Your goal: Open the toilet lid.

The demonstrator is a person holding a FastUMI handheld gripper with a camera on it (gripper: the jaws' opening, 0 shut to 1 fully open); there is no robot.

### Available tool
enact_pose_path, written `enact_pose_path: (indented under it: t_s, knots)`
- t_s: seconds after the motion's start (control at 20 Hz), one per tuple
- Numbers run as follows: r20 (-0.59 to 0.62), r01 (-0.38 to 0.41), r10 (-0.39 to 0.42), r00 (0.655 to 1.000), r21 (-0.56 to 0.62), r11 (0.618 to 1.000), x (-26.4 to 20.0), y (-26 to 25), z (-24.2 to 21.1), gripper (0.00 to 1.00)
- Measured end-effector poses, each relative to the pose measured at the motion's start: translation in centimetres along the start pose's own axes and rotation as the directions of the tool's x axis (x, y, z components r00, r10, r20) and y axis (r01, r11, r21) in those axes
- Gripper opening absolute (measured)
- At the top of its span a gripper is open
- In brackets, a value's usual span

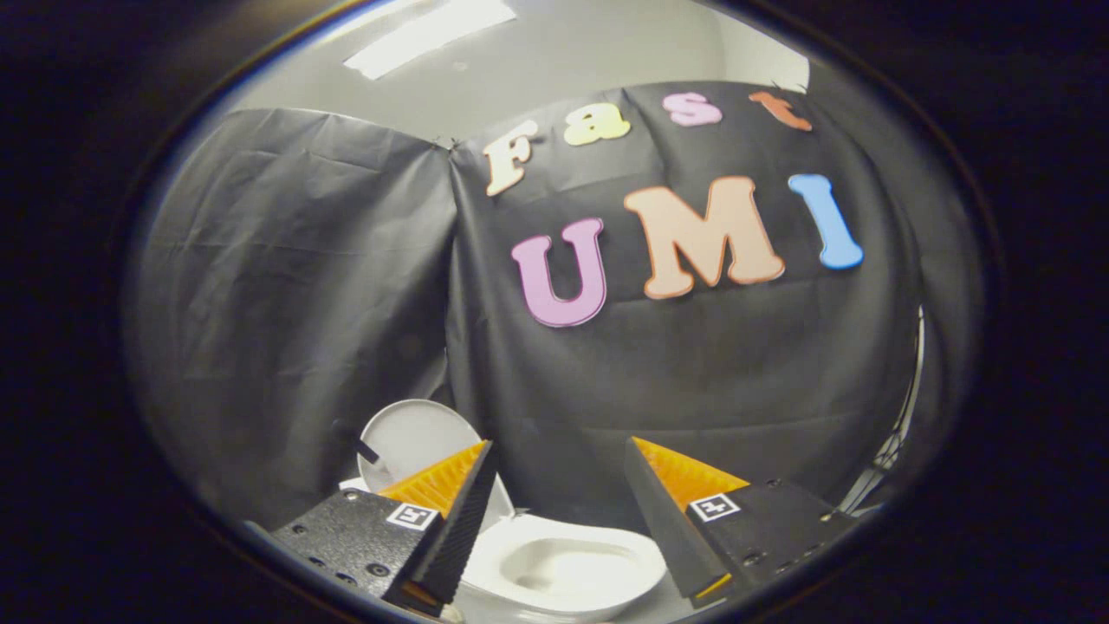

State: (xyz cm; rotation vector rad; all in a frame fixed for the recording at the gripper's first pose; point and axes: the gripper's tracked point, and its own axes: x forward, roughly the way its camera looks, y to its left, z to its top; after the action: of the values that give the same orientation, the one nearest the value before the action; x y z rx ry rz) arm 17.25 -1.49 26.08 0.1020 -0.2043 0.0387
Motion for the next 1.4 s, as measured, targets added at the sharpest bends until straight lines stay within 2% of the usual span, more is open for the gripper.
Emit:
enact_pose_path:
  t_s: [0.15, 0.3, 0.6, 0.7, 1.0, 1.2, 1.4]
  knots:
    - [0.058, -0.007, 0.010, 0.998, -0.047, 0.999, -3.8, -0.4, -0.7, 0.96]
    - [0.143, 0.038, -0.027, 0.989, -0.077, 0.996, -6.6, -1.0, -0.1, 0.96]
    - [0.026, 0.045, -0.044, 0.999, -0.044, 0.998, -11.7, -0.9, -6.5, 0.96]
    - [0.011, 0.059, -0.058, 0.998, -0.065, 0.996, -13.0, -1.1, -7.8, 0.96]
    - [-0.085, 0.024, -0.034, 0.996, -0.113, 0.993, -15.4, 0.5, -13.0, 0.96]
    - [-0.180, 0.024, -0.032, 0.983, -0.043, 0.999, -16.4, 0.7, -17.0, 0.96]
    - [-0.249, 0.088, -0.066, 0.966, 0.078, 0.993, -17.2, -0.7, -19.4, 0.97]
